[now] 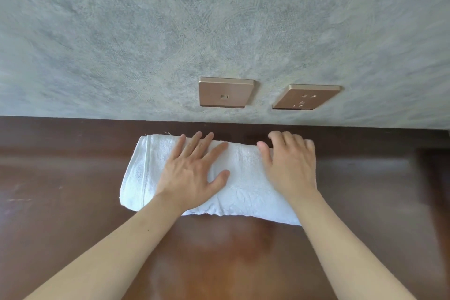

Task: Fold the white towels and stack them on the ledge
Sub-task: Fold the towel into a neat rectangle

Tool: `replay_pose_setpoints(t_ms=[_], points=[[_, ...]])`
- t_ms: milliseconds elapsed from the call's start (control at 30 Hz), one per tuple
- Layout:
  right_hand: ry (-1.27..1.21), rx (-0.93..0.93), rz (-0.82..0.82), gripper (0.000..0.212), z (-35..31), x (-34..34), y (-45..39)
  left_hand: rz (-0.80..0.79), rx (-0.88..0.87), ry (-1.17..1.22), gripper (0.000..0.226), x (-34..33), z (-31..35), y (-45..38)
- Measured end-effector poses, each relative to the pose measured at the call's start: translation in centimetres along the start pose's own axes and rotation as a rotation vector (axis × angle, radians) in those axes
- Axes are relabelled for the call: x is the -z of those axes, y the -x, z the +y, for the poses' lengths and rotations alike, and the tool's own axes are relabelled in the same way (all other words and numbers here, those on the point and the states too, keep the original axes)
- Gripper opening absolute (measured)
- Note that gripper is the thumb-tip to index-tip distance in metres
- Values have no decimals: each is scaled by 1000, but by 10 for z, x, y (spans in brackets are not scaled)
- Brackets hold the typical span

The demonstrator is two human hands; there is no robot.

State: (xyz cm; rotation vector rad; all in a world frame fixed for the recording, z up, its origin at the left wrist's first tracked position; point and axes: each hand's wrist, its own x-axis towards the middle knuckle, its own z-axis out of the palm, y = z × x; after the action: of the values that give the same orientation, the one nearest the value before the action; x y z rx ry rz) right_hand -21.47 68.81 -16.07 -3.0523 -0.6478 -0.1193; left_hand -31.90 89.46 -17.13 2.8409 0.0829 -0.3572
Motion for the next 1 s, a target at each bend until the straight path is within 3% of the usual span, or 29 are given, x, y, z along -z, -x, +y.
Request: replay_pose_setpoints(t_ms=[100,200,533,700,800,900,1000], points=[[-188,25,-88,49,-35,3,27,17,4,-5,71,-1,0,1],[-163,58,-207,63,-44,-3,48,31,-23,-21,71,-2,0,6],[-133,167,-217,62,-17,-5,54,95,-21,-64,70,-6,-38,37],[-126,139,-168,62,-18,-3,60,191,155,79,73,-9,-60,65],[-131,102,-151,60,-24,-1,61,356,380,350,74,-11,-47,75],[-148,99,-134,60,-25,-1,62,605,694,551,45,-18,-32,92],[-148,97,-119,60,-26,-3,63,656,786,757,21,-24,-21,110]])
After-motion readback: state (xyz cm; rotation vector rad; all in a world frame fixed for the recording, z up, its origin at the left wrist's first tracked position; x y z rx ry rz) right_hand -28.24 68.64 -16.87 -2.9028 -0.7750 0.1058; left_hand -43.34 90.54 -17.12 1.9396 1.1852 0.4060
